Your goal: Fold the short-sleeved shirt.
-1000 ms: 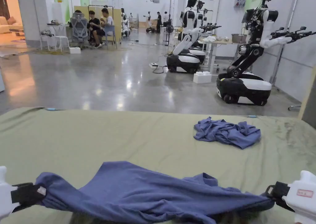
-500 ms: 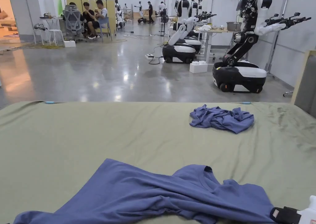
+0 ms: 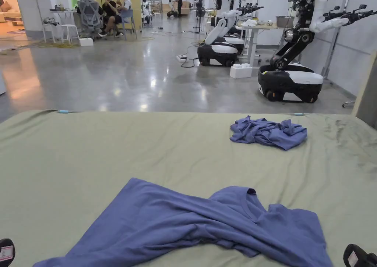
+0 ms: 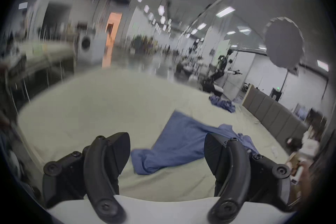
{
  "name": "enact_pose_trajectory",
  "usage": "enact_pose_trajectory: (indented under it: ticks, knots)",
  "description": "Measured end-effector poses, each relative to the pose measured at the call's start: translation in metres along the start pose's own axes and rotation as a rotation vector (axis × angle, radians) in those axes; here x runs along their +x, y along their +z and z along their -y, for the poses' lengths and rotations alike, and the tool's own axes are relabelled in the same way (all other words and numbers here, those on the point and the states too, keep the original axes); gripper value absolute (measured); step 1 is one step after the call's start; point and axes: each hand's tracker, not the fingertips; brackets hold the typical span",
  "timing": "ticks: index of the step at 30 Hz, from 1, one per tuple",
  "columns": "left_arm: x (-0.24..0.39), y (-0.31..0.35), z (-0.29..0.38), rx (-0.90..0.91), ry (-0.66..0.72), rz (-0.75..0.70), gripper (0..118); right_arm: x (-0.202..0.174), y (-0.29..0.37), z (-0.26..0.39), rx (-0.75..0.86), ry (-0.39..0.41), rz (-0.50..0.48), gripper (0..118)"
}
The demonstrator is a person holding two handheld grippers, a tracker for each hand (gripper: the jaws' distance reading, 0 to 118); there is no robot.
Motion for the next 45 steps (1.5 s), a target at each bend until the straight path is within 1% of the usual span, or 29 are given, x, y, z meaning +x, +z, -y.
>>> enact_pose_trajectory:
  ticks: [1, 2, 4, 7, 9, 13, 15, 16, 17, 19, 20, 22, 23, 24, 26, 27, 31, 32, 33, 34, 35, 36, 37, 38, 39, 41, 43, 44, 45]
  knots:
    - [0.017, 0.018, 0.002, 0.044, -0.024, -0.015, 18, -0.02, 0.022, 0.001, 0.074, 0.07, -0.04, 27]
    - [0.031, 0.03, 0.006, 0.074, -0.035, -0.019, 0, -0.038, 0.036, 0.002, 0.107, 0.141, -0.074, 2]
    - [0.054, 0.044, 0.02, 0.119, -0.035, -0.065, 0, -0.069, 0.06, 0.002, 0.106, 0.204, -0.074, 2]
    - [0.041, 0.037, 0.049, 0.064, -0.045, 0.006, 0, -0.088, 0.071, 0.001, 0.066, 0.203, -0.116, 2]
    - [0.065, 0.043, 0.041, 0.039, -0.08, 0.047, 0, -0.091, 0.069, 0.004, 0.031, 0.158, -0.163, 2]
    - [0.064, 0.014, 0.033, -0.039, -0.021, 0.134, 0, -0.08, 0.052, 0.008, -0.015, 0.119, -0.143, 2]
    - [0.061, -0.022, 0.02, -0.06, -0.003, 0.181, 0, -0.069, 0.042, 0.011, -0.05, 0.047, -0.159, 2]
    - [0.06, -0.051, 0.011, -0.064, 0.0, 0.178, 0, -0.067, 0.036, 0.013, -0.065, 0.046, -0.153, 2]
    - [0.063, -0.086, 0.003, -0.129, -0.006, 0.184, 6, -0.065, 0.03, 0.014, -0.086, 0.045, -0.15, 2]
    - [0.06, -0.174, -0.009, -0.281, 0.004, 0.25, 85, -0.059, 0.02, 0.018, -0.13, 0.031, -0.165, 2]
    - [0.062, -0.235, -0.01, -0.413, 0.035, 0.266, 102, -0.056, 0.012, 0.022, -0.141, 0.015, -0.161, 2]
    - [0.065, -0.333, -0.005, -0.592, 0.015, 0.247, 102, -0.051, 0.002, 0.029, -0.174, -0.007, -0.167, 2]
    - [0.071, -0.383, 0.002, -0.657, -0.056, 0.15, 102, -0.048, -0.004, 0.032, -0.183, -0.013, -0.167, 2]
    - [0.075, -0.427, 0.012, -0.698, -0.132, 0.092, 102, -0.045, -0.01, 0.035, -0.191, -0.013, -0.156, 2]
    - [0.074, -0.49, 0.024, -0.722, -0.155, 0.019, 102, -0.041, -0.018, 0.038, -0.218, -0.007, -0.115, 2]
    - [0.076, -0.515, 0.028, -0.719, -0.17, -0.045, 102, -0.035, -0.022, 0.04, -0.227, -0.029, -0.114, 2]
    - [0.077, -0.568, 0.045, -0.751, -0.148, -0.007, 102, -0.017, -0.035, 0.046, -0.258, -0.06, -0.075, 2]
    - [0.081, -0.573, 0.057, -0.78, -0.184, 0.026, 100, -0.011, -0.041, 0.047, -0.267, -0.068, -0.072, 2]
    - [0.085, -0.577, 0.072, -0.897, -0.226, 0.034, 99, -0.007, -0.046, 0.047, -0.276, -0.079, -0.056, 2]
    - [0.093, -0.569, 0.082, -0.957, -0.31, -0.029, 95, -0.005, -0.049, 0.046, -0.284, -0.087, -0.053, 2]
    - [0.102, -0.551, 0.071, -0.762, -0.342, -0.033, 91, -0.001, -0.053, 0.046, -0.283, -0.094, -0.06, 2]
    - [0.104, -0.546, 0.066, -0.812, -0.289, -0.01, 84, 0.001, -0.056, 0.045, -0.278, -0.087, -0.056, 2]
    - [0.112, -0.532, 0.06, -0.803, -0.303, -0.011, 60, 0.004, -0.062, 0.043, -0.279, -0.068, -0.041, 2]
    - [0.113, -0.52, 0.053, -0.756, -0.392, -0.025, 13, 0.006, -0.066, 0.042, -0.283, -0.059, -0.033, 2]
    - [0.113, -0.505, 0.048, -0.715, -0.363, 0.027, 2, 0.012, -0.075, 0.041, -0.287, -0.067, -0.03, 2]
    - [0.111, -0.481, 0.035, -0.713, -0.346, 0.088, 2, 0.029, -0.101, 0.04, -0.302, -0.087, -0.025, 2]
    - [0.11, -0.45, 0.023, -0.658, -0.369, 0.062, 2, 0.052, -0.141, 0.046, -0.399, -0.118, 0.006, 6]
    - [0.106, -0.434, 0.016, -0.635, -0.335, 0.085, 2, 0.067, -0.167, 0.05, -0.466, -0.151, 0.041, 19]
    - [0.098, -0.43, 0.008, -0.616, -0.288, 0.113, 2, 0.081, -0.195, 0.056, -0.54, -0.202, 0.115, 46]
